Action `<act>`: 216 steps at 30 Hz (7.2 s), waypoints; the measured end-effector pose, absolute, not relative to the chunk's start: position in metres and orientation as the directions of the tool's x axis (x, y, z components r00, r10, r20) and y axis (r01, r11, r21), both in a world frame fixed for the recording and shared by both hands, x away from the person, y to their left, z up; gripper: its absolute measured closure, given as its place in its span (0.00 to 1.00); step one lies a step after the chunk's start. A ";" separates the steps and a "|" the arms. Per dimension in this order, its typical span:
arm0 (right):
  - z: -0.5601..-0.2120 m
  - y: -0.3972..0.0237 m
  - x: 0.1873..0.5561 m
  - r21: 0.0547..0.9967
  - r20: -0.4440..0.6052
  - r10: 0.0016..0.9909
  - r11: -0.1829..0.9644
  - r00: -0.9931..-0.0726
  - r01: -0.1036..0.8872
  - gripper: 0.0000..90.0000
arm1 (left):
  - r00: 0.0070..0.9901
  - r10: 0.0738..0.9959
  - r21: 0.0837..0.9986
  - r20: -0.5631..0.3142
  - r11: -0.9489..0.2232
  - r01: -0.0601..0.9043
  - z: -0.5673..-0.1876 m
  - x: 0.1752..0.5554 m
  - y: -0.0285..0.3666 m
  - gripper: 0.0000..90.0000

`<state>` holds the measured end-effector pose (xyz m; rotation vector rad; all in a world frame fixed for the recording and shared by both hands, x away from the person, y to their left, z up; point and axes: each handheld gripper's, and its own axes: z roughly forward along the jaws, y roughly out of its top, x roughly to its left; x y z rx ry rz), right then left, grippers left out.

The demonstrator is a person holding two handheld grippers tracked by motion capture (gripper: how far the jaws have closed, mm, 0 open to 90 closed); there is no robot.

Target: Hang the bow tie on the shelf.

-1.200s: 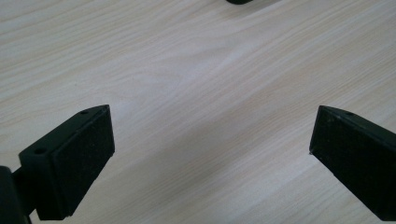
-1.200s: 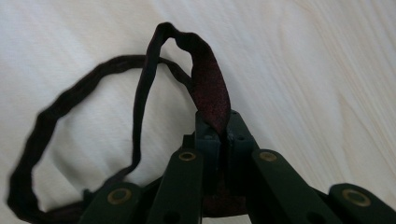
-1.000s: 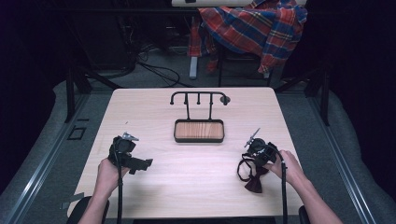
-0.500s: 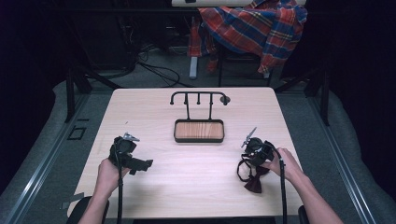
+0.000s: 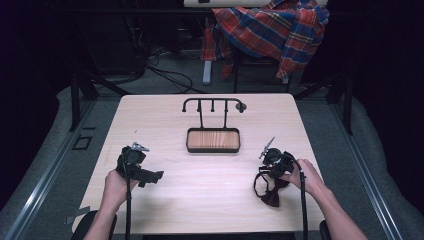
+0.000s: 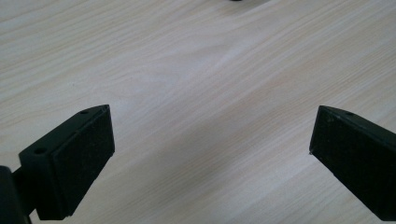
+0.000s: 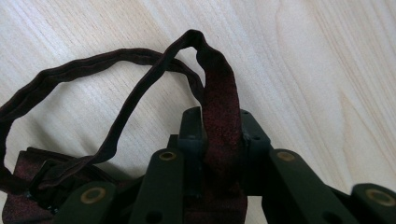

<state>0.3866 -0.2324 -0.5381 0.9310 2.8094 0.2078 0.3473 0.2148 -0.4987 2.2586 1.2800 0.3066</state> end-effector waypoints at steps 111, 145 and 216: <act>-0.389 -0.170 0.457 0.636 -0.270 0.769 0.594 -0.580 0.492 0.99 | 0.521 0.852 0.559 -0.060 -0.404 0.725 -0.498 0.346 0.216 0.00; -0.420 -0.185 0.493 0.675 -0.098 0.883 0.397 -0.458 0.621 0.99 | 0.521 0.852 0.555 -0.058 -0.406 0.726 -0.498 0.346 0.217 0.00; -0.416 -0.201 0.469 0.612 0.001 0.802 0.472 -0.598 0.635 0.29 | 0.521 0.852 0.552 -0.055 -0.409 0.727 -0.498 0.346 0.216 0.00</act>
